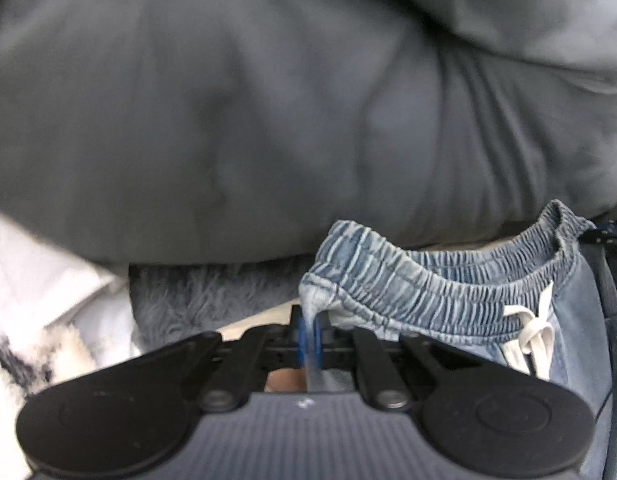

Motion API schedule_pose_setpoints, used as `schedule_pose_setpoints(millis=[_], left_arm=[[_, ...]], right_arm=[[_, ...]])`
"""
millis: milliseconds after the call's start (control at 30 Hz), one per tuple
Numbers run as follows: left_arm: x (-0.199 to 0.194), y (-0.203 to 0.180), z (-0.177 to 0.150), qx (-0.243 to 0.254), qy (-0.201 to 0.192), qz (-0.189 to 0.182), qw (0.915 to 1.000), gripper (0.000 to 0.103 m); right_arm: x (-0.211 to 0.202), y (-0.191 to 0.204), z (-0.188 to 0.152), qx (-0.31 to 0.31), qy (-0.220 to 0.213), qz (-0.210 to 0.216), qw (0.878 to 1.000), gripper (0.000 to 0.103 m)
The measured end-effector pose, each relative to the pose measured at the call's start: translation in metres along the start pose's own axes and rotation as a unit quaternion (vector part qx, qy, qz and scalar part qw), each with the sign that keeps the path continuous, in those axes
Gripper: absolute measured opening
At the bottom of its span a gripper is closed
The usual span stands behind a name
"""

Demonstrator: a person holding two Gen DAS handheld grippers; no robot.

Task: Fold clothes

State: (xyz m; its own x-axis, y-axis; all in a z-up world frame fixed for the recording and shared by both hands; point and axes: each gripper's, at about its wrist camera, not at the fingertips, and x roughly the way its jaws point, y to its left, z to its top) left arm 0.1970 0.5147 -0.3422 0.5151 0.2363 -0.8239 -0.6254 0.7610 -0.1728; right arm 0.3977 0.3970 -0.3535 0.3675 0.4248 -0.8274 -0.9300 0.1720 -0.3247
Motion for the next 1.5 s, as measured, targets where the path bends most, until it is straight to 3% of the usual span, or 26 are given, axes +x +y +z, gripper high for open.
schedule_pose_setpoints(millis=[133, 433, 533, 633, 700, 767, 933, 1167, 1300, 1500], left_arm=[[0.034, 0.014, -0.004, -0.022, 0.042, -0.004, 0.9989, 0.006], [0.04, 0.016, -0.001, -0.045, 0.058, -0.003, 0.9973, 0.014], [0.031, 0.007, 0.003, -0.035, 0.052, 0.019, 0.9979, 0.023], [0.016, -0.001, 0.008, -0.031, 0.041, 0.044, 0.9977, 0.034], [0.006, -0.005, 0.012, -0.028, 0.033, 0.06, 0.9972, 0.048], [-0.004, -0.01, 0.015, -0.026, 0.026, 0.076, 0.9964, 0.05], [-0.03, -0.022, 0.024, -0.019, 0.008, 0.116, 0.993, 0.055], [-0.039, -0.075, 0.031, 0.068, -0.02, 0.082, 0.9941, 0.057], [-0.047, -0.115, 0.025, 0.098, -0.029, 0.065, 0.9927, 0.06], [-0.064, -0.176, 0.011, 0.12, -0.023, 0.014, 0.9924, 0.061]], right_arm=[[0.025, 0.006, 0.003, 0.009, 0.02, 0.003, 1.0, 0.002], [0.061, 0.008, -0.005, 0.047, 0.045, 0.018, 0.998, 0.005], [0.057, 0.001, -0.01, 0.069, 0.035, 0.031, 0.997, 0.01], [0.044, -0.003, -0.015, 0.08, 0.02, 0.035, 0.996, 0.024], [0.028, -0.006, -0.02, 0.098, 0.007, 0.035, 0.994, 0.03], [0.008, -0.009, -0.028, 0.125, -0.006, 0.042, 0.991, 0.043], [-0.061, -0.015, -0.063, 0.153, -0.058, 0.057, 0.985, 0.045], [-0.144, -0.026, -0.126, 0.21, -0.088, 0.028, 0.973, 0.045], [-0.214, -0.045, -0.181, 0.268, -0.083, 0.018, 0.96, 0.045], [-0.289, -0.048, -0.246, 0.309, -0.085, -0.024, 0.947, 0.045]])
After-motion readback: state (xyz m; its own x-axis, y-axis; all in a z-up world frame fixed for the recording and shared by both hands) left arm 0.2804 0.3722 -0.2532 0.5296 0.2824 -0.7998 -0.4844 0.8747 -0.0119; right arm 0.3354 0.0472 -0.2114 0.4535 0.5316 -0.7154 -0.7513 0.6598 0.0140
